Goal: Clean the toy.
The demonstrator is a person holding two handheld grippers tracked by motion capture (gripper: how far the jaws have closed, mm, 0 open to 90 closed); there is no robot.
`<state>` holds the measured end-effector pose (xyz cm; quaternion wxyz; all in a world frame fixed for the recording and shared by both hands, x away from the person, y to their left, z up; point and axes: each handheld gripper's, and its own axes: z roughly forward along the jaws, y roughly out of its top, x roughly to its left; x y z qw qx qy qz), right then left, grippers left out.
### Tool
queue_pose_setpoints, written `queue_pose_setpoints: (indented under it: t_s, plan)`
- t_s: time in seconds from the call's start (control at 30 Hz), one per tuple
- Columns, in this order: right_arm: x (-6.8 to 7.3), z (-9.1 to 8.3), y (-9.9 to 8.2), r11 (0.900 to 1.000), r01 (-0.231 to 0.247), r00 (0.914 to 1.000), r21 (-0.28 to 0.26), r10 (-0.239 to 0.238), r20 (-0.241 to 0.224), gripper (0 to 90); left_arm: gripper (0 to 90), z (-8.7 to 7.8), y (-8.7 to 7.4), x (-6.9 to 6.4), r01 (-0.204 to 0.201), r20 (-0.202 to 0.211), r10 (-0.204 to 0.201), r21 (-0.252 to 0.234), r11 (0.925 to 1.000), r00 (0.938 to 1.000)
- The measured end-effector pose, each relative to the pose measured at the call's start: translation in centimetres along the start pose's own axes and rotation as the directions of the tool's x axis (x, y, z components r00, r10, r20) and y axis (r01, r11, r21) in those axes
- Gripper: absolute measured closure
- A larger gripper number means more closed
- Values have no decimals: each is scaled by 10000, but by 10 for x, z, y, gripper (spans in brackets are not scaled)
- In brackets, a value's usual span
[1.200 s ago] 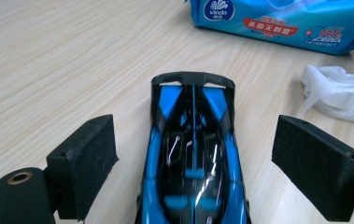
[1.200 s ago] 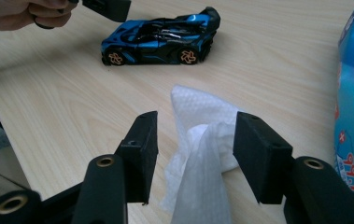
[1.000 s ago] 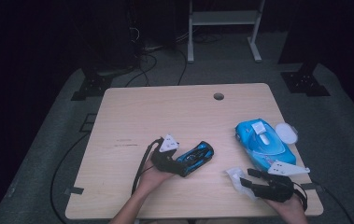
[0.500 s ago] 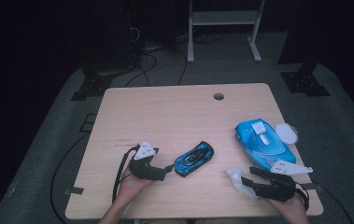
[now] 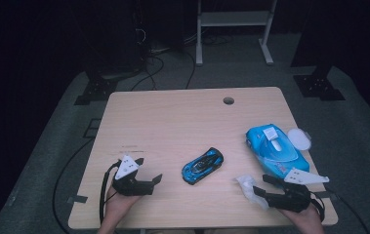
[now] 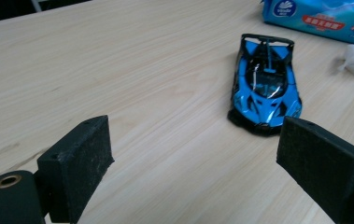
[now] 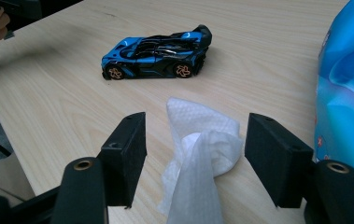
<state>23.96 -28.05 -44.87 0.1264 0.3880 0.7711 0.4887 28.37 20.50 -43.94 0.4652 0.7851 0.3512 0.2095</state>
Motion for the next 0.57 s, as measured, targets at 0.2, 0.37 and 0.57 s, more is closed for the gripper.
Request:
queue_pose_setpoints:
  t_s: [0.2,0.37,0.57]
  plan:
    - [-1,2,0,10000,59,10000,18,-59,-14,370,93,-7,-8,10,219,-368,-217,33,9998,9991]
    - [2,2,-1,10000,56,10000,-53,-56,-67,351,93,-10,-9,12,416,-527,-424,-145,9990,9977]
    - [4,-1,-2,9992,36,9999,-396,-42,-157,329,91,-7,-13,15,385,-587,-384,7,9993,9975]
